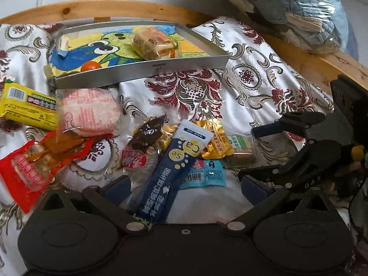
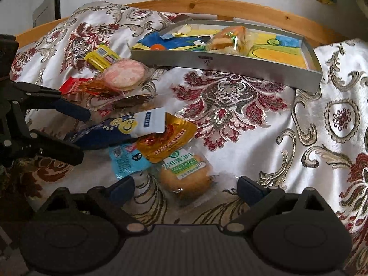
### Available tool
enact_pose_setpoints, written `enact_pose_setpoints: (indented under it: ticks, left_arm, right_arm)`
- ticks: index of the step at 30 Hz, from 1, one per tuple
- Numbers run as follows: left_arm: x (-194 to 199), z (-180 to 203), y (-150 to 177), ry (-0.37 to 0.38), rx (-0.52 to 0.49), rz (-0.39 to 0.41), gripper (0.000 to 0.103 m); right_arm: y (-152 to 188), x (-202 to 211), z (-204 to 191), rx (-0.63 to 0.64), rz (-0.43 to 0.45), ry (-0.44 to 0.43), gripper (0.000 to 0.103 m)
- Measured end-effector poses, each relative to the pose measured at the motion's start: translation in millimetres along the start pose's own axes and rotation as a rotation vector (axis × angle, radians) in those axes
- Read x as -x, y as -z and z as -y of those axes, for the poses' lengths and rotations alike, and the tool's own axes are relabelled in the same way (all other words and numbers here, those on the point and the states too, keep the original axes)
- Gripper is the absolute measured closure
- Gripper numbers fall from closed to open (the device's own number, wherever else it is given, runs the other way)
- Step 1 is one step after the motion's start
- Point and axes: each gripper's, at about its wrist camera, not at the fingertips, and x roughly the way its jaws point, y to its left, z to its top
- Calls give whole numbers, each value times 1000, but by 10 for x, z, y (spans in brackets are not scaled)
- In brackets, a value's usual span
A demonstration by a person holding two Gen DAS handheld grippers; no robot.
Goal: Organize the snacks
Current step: 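Grasp the blue Ca drink stick with the left tool while the right tool grasps the WUTANG biscuit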
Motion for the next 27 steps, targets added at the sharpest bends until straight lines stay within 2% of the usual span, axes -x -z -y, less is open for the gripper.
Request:
enact_pose_setpoints:
  ticks: [4,7,9,15,19,21,23,27]
  left_arm:
    - [-19,-31,-69,107,-6,14,3]
    - [-87,27,-89,133,-56,-1,3]
    - [-137,29,-91,117,-80,-11,4]
    - [-190,-141,-104,102,7,-59,7]
    - [-202,-123,-104,91,2,-101,12]
    - [-224,-95,-92,76,-5,-133,16]
    - [-253,-61,-73,69,-5,-164,26]
    - [-240,-17,-72,32,4,-183,34]
  right_arm:
    - [20,-50,33,-24,7,0,6]
    - [30,-57,27,-17,17,2,6]
    - [31,-54,19,-15,23,2,6]
    - [-5,-108,13,19,42,8,9]
    - [-26,-158,17,32,49,-4,11]
    - [-26,-155,29,25,50,-17,16]
    - [-25,-147,27,21,47,-22,21]
    - [-27,-134,-12,17,32,-8,32]
